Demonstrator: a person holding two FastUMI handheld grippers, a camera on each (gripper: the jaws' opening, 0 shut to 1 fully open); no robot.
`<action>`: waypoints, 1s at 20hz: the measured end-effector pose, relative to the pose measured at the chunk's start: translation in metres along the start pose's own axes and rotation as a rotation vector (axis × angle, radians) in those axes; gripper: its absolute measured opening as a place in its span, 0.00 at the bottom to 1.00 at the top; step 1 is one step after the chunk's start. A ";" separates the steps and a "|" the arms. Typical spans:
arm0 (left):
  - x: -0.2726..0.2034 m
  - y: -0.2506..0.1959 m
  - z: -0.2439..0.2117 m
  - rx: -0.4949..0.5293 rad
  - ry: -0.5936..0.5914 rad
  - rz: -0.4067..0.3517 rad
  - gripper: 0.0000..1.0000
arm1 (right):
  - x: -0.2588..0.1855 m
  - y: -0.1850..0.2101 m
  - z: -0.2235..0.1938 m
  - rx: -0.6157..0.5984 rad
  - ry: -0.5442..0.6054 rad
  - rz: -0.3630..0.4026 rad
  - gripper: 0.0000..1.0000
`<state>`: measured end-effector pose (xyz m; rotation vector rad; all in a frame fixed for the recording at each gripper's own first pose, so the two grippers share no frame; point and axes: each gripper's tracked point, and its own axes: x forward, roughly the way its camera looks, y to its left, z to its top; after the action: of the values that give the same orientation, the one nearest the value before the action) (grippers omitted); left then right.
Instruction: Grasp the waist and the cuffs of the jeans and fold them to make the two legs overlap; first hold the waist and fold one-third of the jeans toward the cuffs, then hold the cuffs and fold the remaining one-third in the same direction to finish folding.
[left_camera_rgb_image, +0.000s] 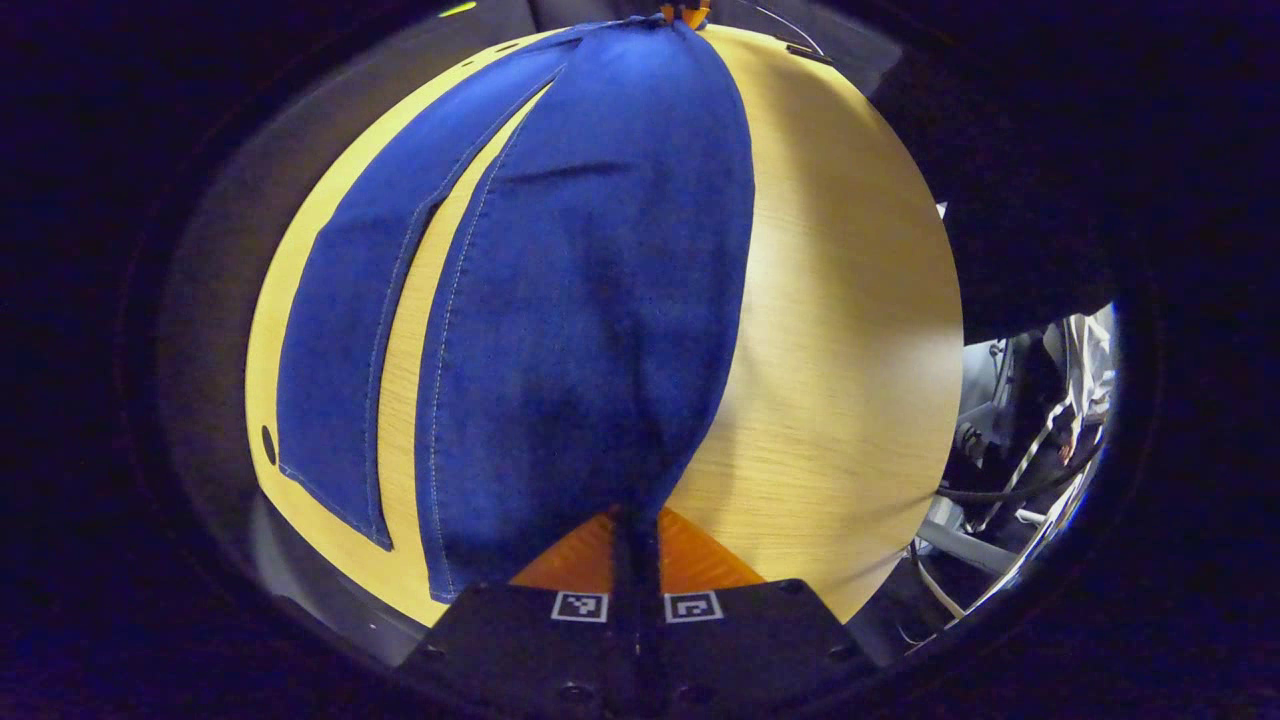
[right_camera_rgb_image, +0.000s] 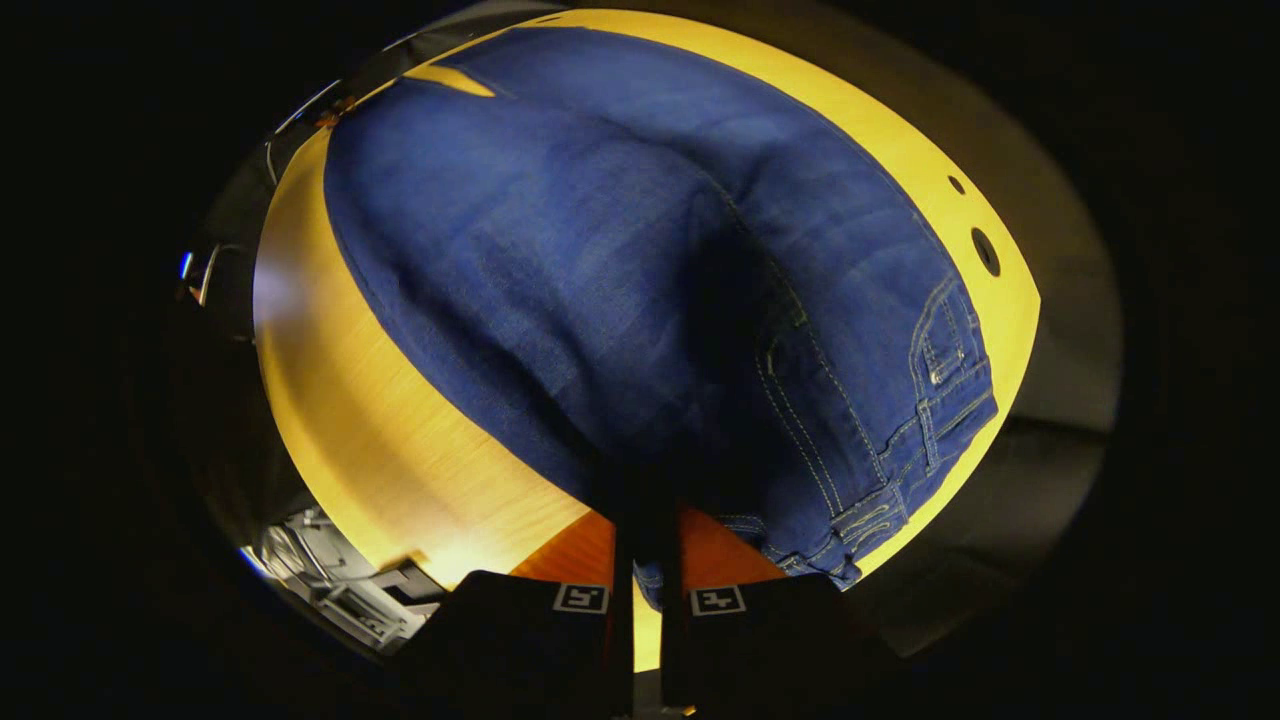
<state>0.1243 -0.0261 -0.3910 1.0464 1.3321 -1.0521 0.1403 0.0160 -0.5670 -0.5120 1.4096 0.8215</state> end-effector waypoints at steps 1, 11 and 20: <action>-0.004 0.000 0.001 -0.039 -0.008 -0.016 0.06 | -0.007 -0.001 0.002 0.034 -0.021 0.009 0.14; -0.093 0.130 0.021 -0.491 -0.172 0.054 0.06 | -0.140 -0.069 0.113 0.569 -0.500 0.065 0.14; -0.071 0.226 0.054 -0.566 -0.059 0.243 0.08 | -0.064 -0.170 0.194 0.813 -0.558 -0.062 0.13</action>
<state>0.3583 -0.0299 -0.3251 0.7164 1.3080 -0.4745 0.3979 0.0400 -0.5062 0.2861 1.0698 0.2478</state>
